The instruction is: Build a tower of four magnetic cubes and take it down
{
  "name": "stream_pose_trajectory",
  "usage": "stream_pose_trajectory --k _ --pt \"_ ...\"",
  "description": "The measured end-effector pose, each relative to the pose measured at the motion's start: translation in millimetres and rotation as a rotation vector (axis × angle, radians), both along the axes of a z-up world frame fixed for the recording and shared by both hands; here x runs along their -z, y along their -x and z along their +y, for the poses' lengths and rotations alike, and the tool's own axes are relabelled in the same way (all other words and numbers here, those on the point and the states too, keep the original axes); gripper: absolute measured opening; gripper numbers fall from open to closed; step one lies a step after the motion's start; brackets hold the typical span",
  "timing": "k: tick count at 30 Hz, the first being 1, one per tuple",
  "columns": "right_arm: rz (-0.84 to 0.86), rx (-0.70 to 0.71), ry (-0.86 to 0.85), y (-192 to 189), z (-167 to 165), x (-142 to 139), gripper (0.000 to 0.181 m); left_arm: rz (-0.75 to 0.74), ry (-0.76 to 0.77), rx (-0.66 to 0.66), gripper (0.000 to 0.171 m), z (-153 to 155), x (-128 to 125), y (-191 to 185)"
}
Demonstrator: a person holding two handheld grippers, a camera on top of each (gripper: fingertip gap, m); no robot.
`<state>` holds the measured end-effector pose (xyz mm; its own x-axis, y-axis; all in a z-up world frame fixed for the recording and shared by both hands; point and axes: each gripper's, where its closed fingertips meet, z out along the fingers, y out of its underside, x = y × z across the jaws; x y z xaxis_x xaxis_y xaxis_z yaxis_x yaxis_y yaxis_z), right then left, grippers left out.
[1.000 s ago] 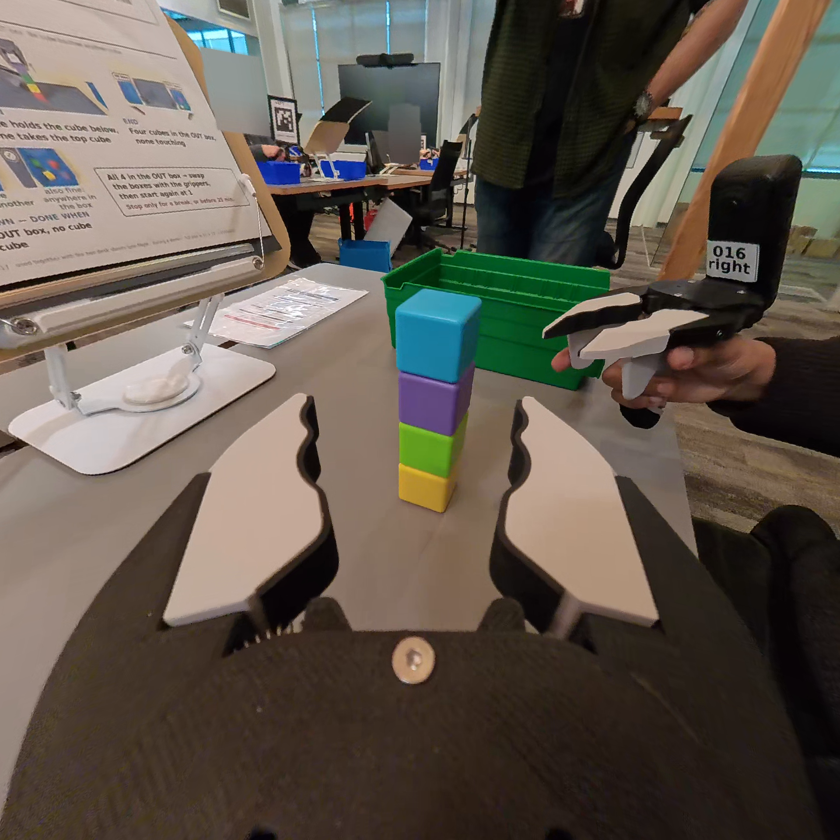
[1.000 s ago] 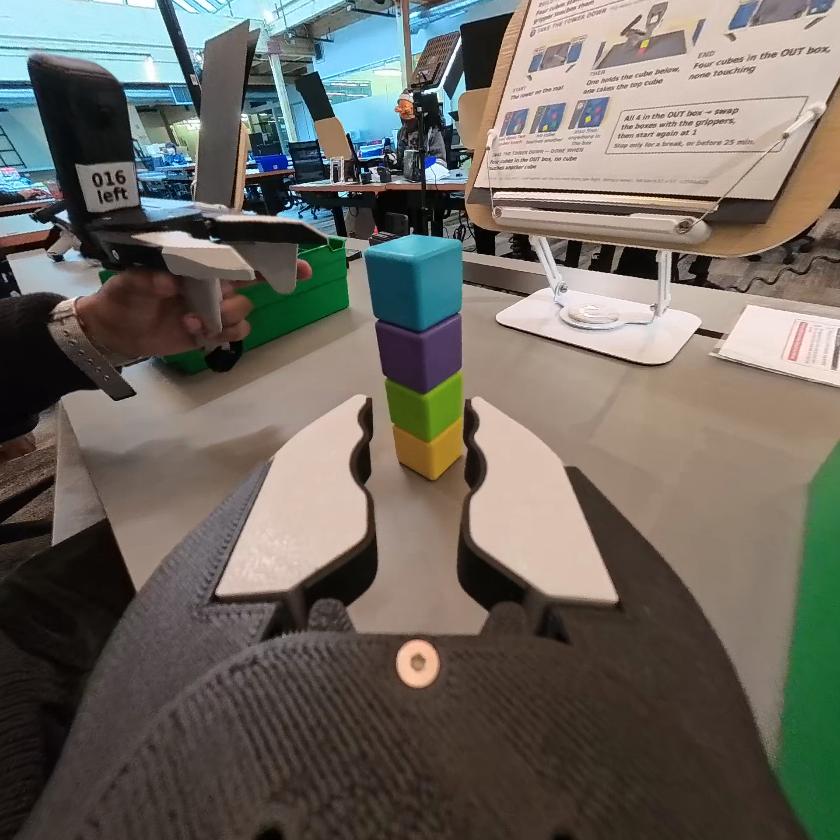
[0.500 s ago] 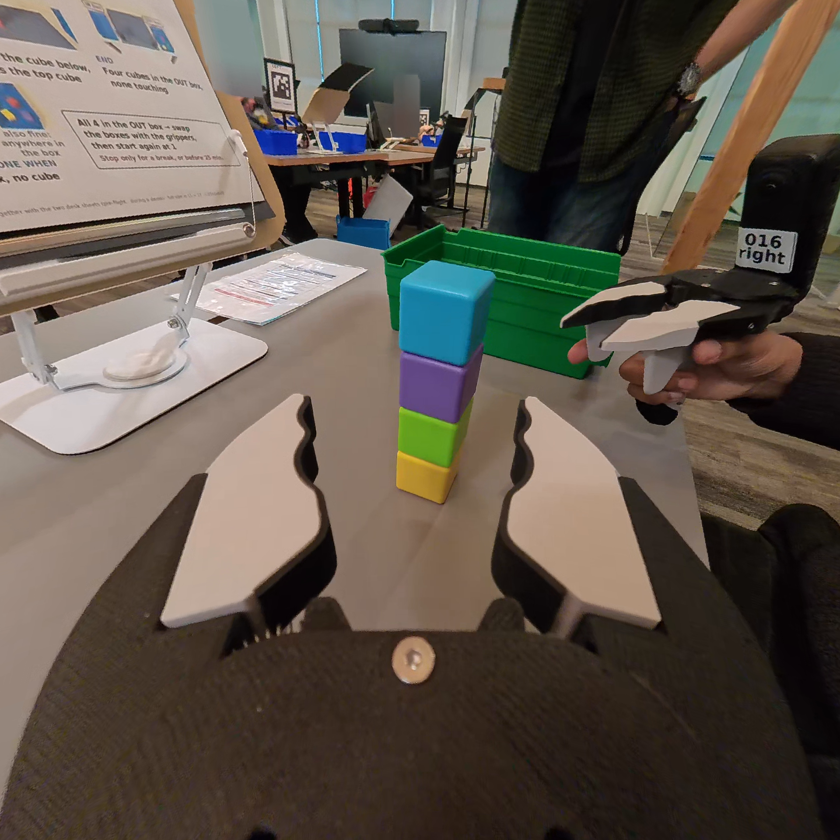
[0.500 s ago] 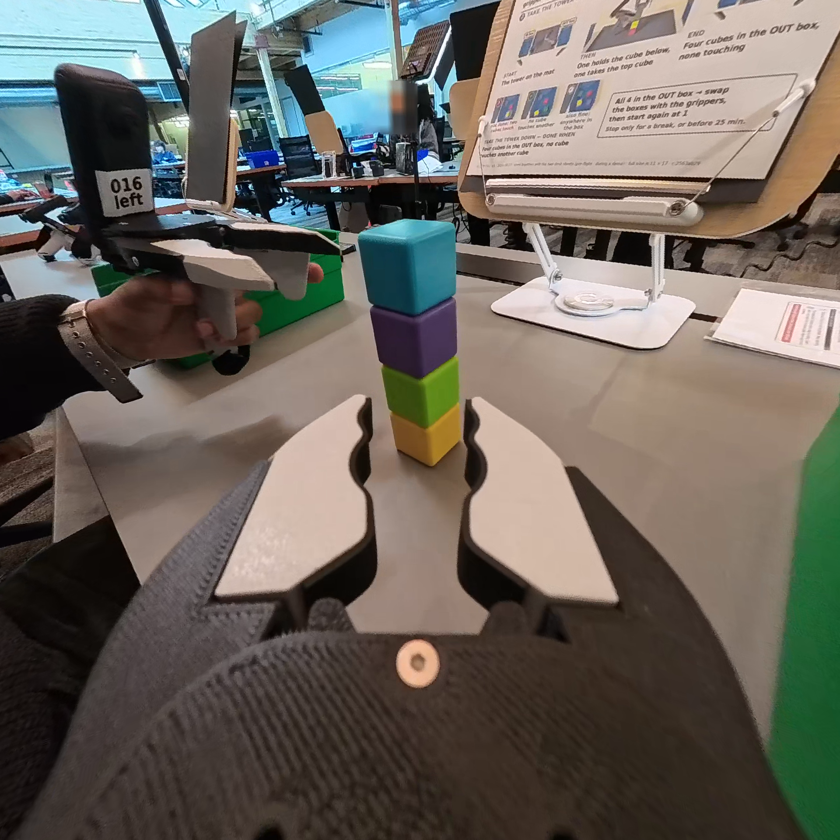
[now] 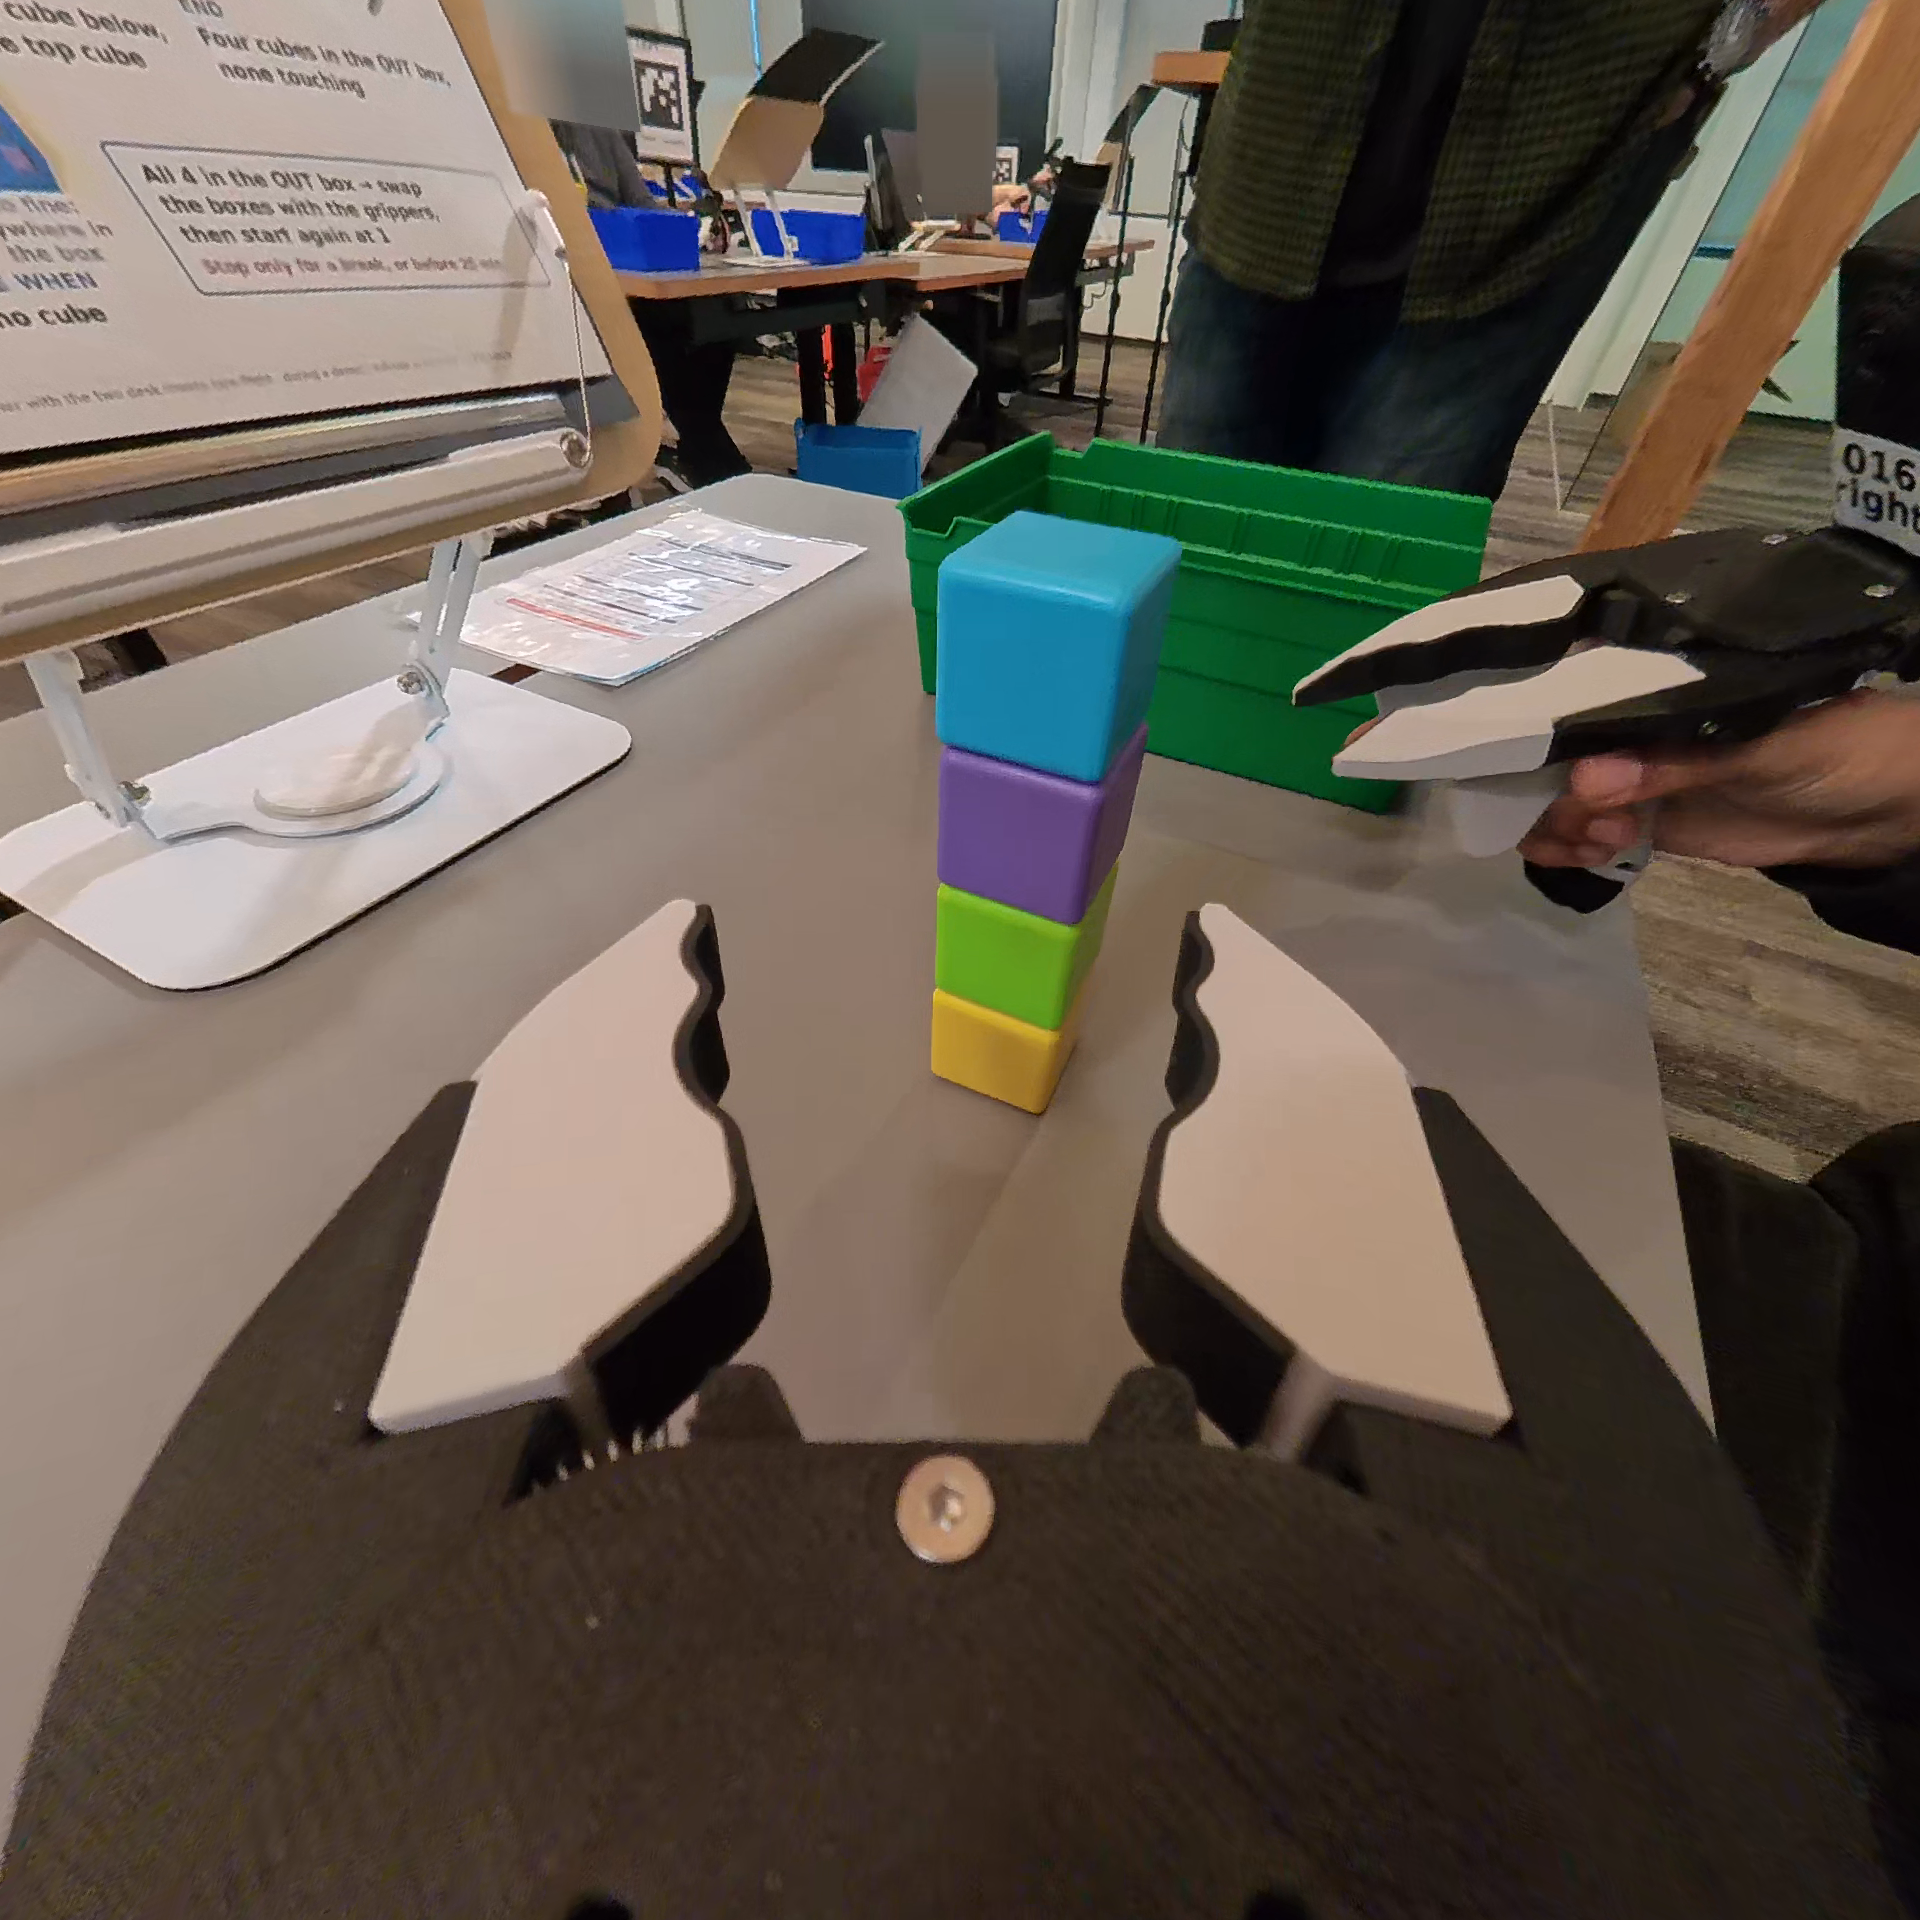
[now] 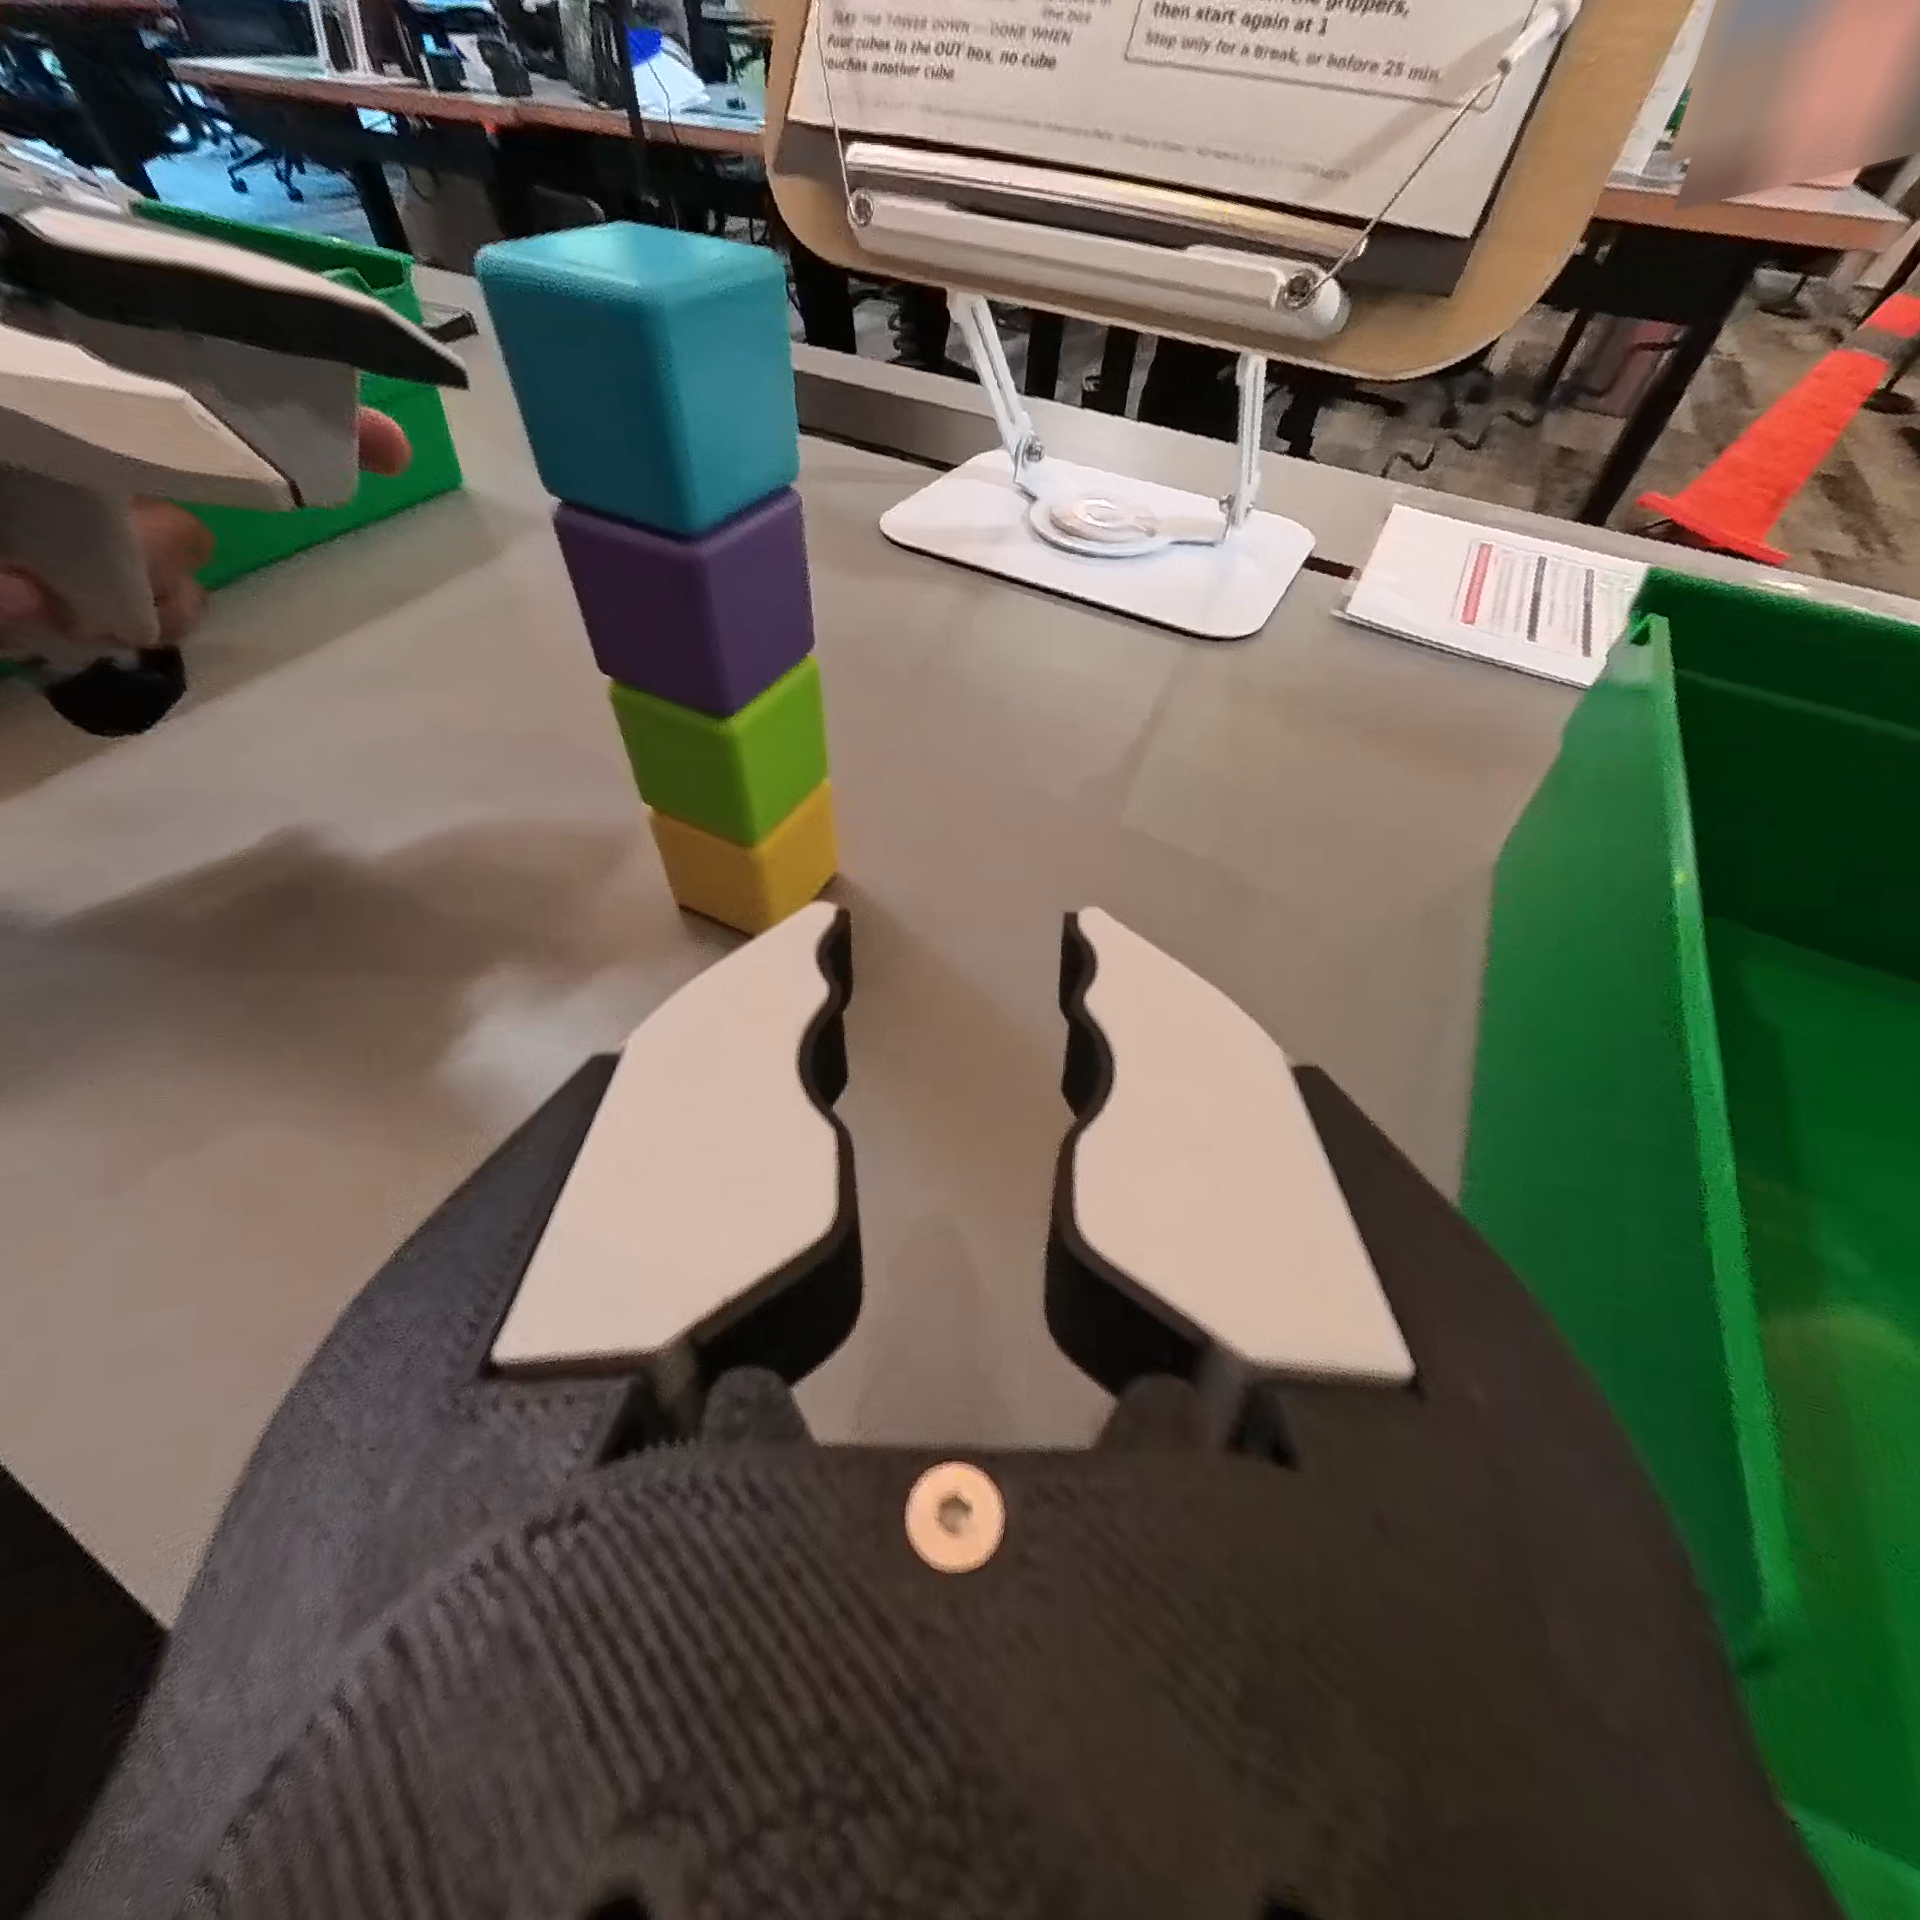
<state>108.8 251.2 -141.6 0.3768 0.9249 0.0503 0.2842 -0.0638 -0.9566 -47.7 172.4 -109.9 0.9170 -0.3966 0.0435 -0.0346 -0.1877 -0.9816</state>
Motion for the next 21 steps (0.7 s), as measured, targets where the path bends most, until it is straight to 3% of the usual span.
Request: stream_pose_trajectory --k 21 --pt "-0.009 -0.019 0.006 1.3 -3.4 3.3 0.039 0.003 0.024 0.025 0.081 1.8 11.0 -6.5"
